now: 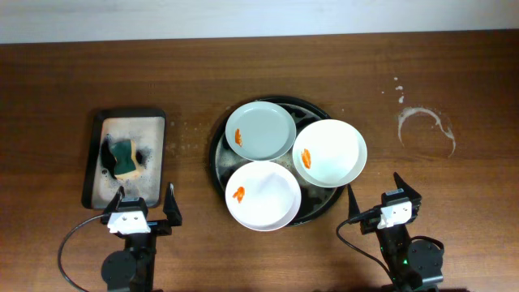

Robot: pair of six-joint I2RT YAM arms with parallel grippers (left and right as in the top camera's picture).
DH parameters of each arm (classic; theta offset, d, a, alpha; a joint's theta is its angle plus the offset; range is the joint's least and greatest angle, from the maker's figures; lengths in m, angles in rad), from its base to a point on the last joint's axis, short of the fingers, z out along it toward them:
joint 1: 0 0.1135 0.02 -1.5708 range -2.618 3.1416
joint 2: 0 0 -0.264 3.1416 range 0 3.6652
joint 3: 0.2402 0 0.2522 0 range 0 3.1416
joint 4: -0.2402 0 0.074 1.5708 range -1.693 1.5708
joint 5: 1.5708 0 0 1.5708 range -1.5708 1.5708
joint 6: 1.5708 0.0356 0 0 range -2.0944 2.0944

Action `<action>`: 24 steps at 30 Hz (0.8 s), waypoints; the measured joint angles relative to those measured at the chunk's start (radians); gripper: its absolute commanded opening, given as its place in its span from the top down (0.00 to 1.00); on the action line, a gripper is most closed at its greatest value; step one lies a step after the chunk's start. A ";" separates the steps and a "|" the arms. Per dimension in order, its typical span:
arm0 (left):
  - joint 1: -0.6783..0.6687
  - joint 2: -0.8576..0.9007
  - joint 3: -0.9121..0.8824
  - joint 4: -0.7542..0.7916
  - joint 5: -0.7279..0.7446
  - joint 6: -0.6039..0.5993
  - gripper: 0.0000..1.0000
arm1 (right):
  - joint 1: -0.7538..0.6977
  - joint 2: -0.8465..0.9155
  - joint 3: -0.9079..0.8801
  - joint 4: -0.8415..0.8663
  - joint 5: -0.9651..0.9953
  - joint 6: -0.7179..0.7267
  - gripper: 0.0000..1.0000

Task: Clean dirty plates on tray and stack at the side
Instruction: 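Move both grippers from rest toward the sponge and the plates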

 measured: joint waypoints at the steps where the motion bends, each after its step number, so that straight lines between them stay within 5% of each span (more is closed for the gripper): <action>1: 0.000 0.000 0.000 0.000 0.000 0.000 0.01 | 0.000 0.000 0.000 0.000 0.000 0.000 0.01; 24: 0.000 0.000 0.000 0.006 -0.016 0.000 0.01 | 0.000 0.000 0.000 0.002 -0.012 0.000 0.01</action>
